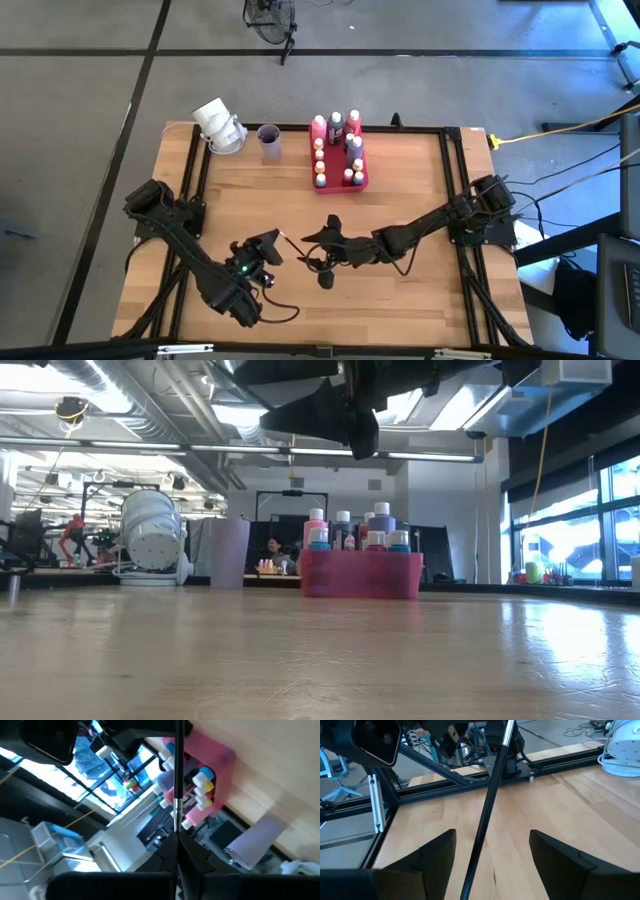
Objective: Pick & Place Paint Supplies
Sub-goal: Put the black paint brush into the purple cup
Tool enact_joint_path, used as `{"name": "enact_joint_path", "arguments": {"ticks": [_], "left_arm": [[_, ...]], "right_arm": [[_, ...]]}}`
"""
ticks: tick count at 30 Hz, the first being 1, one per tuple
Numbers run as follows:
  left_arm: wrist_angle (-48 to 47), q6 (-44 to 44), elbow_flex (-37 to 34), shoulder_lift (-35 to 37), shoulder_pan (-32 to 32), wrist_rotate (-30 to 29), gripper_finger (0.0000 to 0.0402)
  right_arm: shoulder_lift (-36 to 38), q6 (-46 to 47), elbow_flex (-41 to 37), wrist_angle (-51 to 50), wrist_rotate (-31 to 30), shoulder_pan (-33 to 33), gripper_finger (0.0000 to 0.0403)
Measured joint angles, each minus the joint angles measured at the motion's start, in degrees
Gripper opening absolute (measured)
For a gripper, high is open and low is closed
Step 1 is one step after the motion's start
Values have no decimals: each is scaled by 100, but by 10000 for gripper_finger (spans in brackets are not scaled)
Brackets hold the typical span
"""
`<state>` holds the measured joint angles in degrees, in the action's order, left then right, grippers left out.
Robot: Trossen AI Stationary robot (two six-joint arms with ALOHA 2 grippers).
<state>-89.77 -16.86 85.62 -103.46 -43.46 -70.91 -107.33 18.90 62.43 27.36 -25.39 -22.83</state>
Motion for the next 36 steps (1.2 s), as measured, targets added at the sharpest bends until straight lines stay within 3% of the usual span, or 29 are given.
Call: {"name": "enact_joint_path", "arguments": {"ticks": [11, 23, 31, 36], "left_arm": [[455, -575, -7, 0, 2, -269, 2], [478, -643, -7, 0, 2, -265, 2], [483, -645, -7, 0, 3, -269, 2], [481, -645, -7, 0, 9, -255, 2]], "right_arm": [[0, -26, 0, -104, 58, 0, 222], [0, 0, 0, -173, 295, 30, 121], [4, 9, 0, -386, 384, 76, 22], [4, -5, -2, -453, 250, 76, 15]]}}
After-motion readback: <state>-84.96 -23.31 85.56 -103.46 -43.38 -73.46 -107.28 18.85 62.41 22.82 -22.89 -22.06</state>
